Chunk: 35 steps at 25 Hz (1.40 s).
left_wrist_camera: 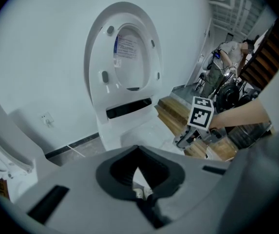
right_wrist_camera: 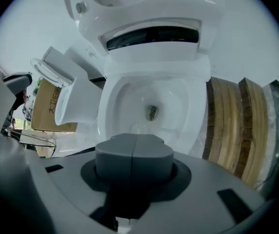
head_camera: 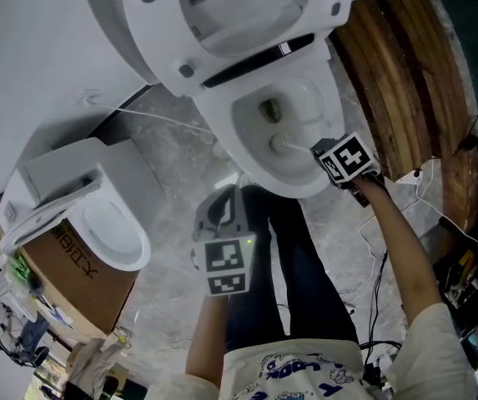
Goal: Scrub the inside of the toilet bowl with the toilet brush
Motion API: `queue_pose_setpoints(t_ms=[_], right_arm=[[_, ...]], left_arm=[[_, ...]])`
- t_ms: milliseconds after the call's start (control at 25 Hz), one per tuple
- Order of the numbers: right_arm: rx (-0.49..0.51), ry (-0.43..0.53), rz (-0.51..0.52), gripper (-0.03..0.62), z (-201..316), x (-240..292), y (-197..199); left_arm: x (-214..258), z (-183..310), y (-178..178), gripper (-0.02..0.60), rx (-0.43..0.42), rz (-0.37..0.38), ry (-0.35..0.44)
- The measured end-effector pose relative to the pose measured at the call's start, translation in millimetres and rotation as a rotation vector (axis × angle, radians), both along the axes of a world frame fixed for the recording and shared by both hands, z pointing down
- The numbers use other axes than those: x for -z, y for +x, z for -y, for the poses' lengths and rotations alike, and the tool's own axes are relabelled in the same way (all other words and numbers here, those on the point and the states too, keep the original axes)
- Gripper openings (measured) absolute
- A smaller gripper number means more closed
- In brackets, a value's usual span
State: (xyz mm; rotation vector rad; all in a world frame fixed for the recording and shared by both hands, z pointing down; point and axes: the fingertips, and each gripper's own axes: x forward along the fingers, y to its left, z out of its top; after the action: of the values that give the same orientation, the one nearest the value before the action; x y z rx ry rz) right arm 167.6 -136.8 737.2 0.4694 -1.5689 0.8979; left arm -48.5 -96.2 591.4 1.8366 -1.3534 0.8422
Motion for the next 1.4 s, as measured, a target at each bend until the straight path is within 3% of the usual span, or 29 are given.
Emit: queue_pose_setpoints(t_ms=[280,600,840,1200,1400], right_arm=[[0.103,0.077,-0.116,0.161,21.7,3.5,15.3],[0.260,0.337,-0.169,0.160,66.7,9.9,7.3],[0.295,0.485,-0.166,0.161,89.3,15.2,-22.4],[0.265,0.513,-0.054,0.161,90.3,21.5,-79.1],[0.296,0.501,-0.076,0.161,83.0,16.9,-79.5]], left_arm=[[1.9,-3.2,1.0,0.002,0.010,-0.005,-0.001],[2.3,-4.0,-4.3,0.002,0.027,-0.002,0.001],[3.9,-4.2,-9.3,0.002,0.050,-0.010,-0.002],[6.6,-4.7,-19.4,0.002,0.085,-0.012,0.007],[7.4,-5.4,-23.0,0.002,0.091,-0.011,0.010]])
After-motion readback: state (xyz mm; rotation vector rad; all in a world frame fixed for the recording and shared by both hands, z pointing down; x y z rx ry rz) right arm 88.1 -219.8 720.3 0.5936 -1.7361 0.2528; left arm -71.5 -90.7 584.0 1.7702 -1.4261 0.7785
